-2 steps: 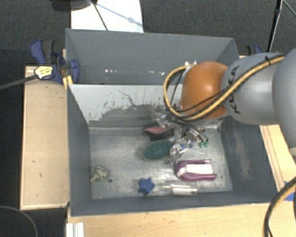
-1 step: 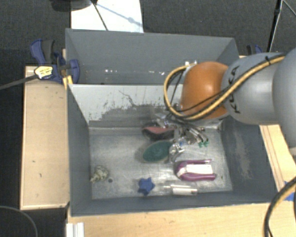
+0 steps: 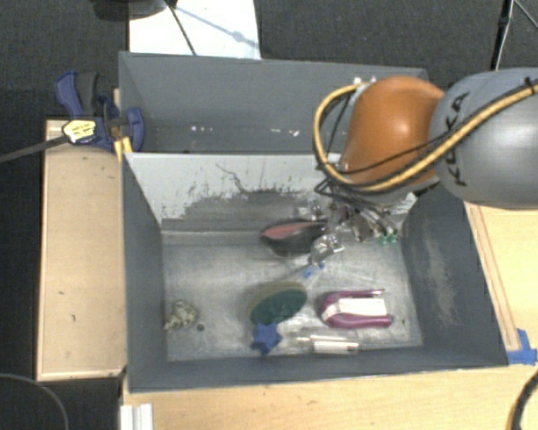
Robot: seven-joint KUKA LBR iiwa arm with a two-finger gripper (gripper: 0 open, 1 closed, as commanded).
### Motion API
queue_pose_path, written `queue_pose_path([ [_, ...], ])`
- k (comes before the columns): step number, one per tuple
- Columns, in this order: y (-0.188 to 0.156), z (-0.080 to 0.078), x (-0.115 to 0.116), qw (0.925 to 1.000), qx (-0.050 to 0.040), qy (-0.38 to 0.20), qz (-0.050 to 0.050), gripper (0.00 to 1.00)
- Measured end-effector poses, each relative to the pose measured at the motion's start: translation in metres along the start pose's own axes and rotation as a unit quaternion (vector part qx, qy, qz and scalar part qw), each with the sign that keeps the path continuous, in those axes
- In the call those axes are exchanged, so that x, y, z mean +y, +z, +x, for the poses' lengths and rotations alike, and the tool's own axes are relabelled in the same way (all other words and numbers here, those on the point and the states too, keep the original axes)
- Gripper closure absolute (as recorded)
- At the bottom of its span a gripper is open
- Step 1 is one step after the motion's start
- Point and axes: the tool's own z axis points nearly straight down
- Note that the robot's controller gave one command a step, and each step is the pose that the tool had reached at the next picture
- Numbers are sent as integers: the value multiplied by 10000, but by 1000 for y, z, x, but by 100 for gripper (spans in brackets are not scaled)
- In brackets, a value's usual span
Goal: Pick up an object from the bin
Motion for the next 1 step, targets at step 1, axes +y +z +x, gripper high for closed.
queue_pose_path([
  [1,-49,-2,-1,10000,6,31,-2,100],
])
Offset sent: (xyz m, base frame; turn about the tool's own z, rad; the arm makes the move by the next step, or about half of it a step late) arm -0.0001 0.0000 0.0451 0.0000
